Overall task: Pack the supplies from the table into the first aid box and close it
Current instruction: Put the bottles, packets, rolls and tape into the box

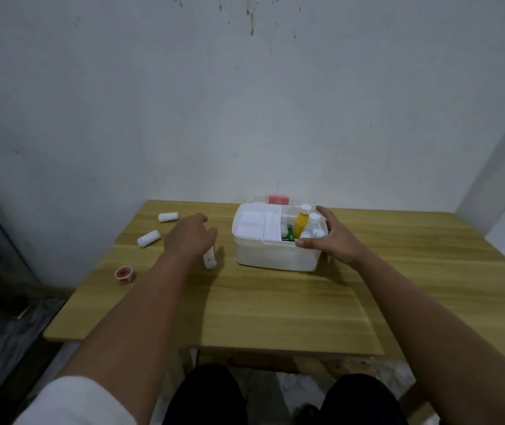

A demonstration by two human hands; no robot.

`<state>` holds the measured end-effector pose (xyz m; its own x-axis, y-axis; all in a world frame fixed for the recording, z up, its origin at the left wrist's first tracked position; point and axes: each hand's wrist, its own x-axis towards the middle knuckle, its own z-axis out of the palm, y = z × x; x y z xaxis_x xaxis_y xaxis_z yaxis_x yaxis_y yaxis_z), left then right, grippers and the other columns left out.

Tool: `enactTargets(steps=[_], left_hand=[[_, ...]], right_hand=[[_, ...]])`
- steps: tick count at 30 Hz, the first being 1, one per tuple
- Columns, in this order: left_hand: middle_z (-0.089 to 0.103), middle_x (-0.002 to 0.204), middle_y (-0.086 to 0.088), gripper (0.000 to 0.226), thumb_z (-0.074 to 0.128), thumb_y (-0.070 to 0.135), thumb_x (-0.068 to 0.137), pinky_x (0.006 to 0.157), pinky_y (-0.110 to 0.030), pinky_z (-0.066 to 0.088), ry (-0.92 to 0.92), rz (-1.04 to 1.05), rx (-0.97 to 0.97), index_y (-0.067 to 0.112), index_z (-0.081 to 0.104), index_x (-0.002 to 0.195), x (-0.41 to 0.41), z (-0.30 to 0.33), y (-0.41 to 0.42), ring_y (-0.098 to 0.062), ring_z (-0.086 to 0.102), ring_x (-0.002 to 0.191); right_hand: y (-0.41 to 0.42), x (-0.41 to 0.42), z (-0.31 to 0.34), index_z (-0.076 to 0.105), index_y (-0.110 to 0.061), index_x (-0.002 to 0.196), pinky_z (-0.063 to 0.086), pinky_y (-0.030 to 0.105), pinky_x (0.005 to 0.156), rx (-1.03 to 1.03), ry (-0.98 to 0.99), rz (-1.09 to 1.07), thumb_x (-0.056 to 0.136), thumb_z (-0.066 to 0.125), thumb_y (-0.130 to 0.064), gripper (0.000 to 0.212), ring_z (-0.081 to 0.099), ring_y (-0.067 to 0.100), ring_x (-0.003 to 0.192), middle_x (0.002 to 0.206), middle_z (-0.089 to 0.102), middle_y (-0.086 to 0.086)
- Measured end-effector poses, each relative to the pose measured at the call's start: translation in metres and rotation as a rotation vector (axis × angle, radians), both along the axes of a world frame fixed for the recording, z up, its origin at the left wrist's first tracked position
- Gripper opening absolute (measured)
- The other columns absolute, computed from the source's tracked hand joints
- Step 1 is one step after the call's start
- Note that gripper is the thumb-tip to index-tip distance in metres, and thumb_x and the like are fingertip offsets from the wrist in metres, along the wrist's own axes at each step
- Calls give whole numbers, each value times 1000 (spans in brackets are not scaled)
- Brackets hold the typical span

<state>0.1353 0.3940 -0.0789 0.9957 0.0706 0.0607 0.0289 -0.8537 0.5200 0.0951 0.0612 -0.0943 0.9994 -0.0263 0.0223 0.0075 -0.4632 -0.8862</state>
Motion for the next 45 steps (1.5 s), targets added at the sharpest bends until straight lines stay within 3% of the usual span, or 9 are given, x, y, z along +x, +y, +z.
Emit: enactTargets(steps=[4, 9, 17, 21, 23, 29, 33, 39, 45], left_hand=[[71, 110, 0, 42, 58, 48, 90, 80, -38, 54, 21, 27, 121, 23, 63, 123, 0, -15, 9, -21, 66, 98], [66, 86, 9, 24, 63, 50, 87, 81, -37, 52, 17, -12, 274, 27, 62, 96, 7, -15, -3, -15, 62, 82], [66, 82, 4, 24, 49, 45, 98, 84, -39, 42, 27, -29, 379, 24, 62, 98, 19, -23, -11, -18, 61, 83], [69, 81, 1, 21, 65, 41, 87, 74, -37, 52, -17, 15, 195, 21, 68, 91, 28, -9, -8, -20, 64, 78], [68, 81, 0, 19, 68, 37, 83, 64, -33, 47, -79, 44, 68, 18, 69, 88, 32, 8, -8, -21, 64, 77], [64, 77, 7, 19, 74, 31, 81, 67, -29, 44, -169, -21, -173, 20, 70, 96, 38, 54, -41, -15, 60, 73], [68, 91, 2, 27, 78, 34, 78, 70, -29, 45, -133, -135, -164, 17, 73, 99, 38, 61, -74, -17, 62, 84], [69, 90, 1, 28, 80, 34, 77, 70, -29, 47, -97, -202, -107, 17, 71, 96, 35, 58, -110, -20, 65, 86], [72, 87, -3, 37, 82, 45, 75, 76, -35, 57, -58, -222, -45, 13, 71, 90, 38, 48, -124, -21, 68, 81]], right_hand=[[1, -2, 1, 24, -32, 161, 49, 33, 102, 15, 2, -7, 35, 94, -71, 149, 56, 19, 128, 148, 51, -2], [1, -4, 0, 23, -31, 161, 49, 32, 102, 30, 9, -6, 50, 96, -55, 135, 56, 18, 127, 147, 52, -2], [0, -3, -2, 23, -33, 161, 48, 39, 109, 30, 1, -11, 52, 96, -55, 133, 56, 18, 129, 145, 52, -5], [0, -4, -3, 23, -35, 161, 48, 42, 111, 24, 6, -14, 55, 96, -55, 131, 55, 19, 130, 146, 51, -5], [1, -4, -3, 22, -34, 162, 48, 42, 110, 19, 3, -14, 59, 96, -50, 127, 54, 19, 131, 148, 50, -4], [3, -6, -1, 22, -33, 161, 48, 45, 111, 25, 3, -17, 54, 95, -57, 133, 53, 20, 132, 150, 50, -3], [3, -6, -1, 21, -32, 162, 47, 43, 111, 31, 13, -19, 59, 96, -50, 129, 52, 19, 132, 149, 49, -4], [2, -7, 0, 20, -33, 162, 49, 45, 111, 36, 25, -18, 52, 95, -57, 135, 55, 20, 130, 146, 50, -6], [2, -7, 7, 17, -31, 163, 45, 47, 114, -17, 35, -4, 53, 96, -58, 138, 47, 23, 140, 159, 42, -1]])
